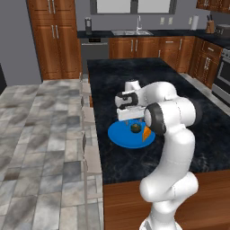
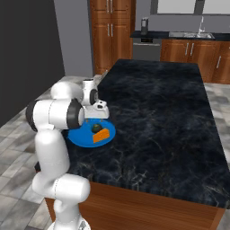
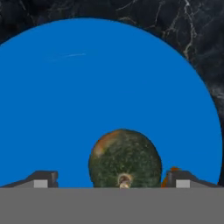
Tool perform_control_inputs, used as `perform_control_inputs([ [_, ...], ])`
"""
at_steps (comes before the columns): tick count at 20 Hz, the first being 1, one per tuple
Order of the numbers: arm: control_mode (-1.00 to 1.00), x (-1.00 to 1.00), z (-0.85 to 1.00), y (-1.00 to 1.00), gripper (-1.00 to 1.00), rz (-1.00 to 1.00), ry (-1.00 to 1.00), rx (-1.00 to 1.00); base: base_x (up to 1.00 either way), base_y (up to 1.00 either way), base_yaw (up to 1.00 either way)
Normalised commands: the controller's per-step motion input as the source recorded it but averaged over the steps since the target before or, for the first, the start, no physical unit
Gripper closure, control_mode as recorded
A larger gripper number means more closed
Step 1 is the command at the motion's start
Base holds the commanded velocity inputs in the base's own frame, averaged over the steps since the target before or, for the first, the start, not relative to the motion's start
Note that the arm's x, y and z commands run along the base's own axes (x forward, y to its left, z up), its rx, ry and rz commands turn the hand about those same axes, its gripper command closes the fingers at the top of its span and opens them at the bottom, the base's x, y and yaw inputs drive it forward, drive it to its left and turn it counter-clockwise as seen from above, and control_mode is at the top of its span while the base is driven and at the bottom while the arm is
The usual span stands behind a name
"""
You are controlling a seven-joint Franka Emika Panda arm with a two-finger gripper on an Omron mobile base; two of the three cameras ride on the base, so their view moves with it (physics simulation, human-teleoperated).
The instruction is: Take the cheese, fish, and squash from the fridge and place them on the plate on the dining counter to create an appetizer plate.
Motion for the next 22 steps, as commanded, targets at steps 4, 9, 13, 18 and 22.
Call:
perform_control_inputs([
  [4, -1.0, -0.6, 1.0, 0.0, -1.0, 0.0, -0.21, 0.0, 0.0, 0.0, 0.0],
  [9, -1.0, -0.96, 1.0, -0.06, -1.0, 0.0, -0.19, 0.0, 0.0, 0.0, 0.0],
  [13, -1.0, -1.0, 1.0, -0.24, -1.0, 0.0, -0.12, 0.0, 0.0, 0.0, 0.0],
  [18, -1.0, -1.0, 0.94, -0.48, -1.0, 0.0, -0.13, 0.0, 0.0, 0.0, 0.0],
  [22, -1.0, -1.0, 0.53, -0.49, -1.0, 0.0, -0.05, 0.0, 0.0, 0.0, 0.0],
])
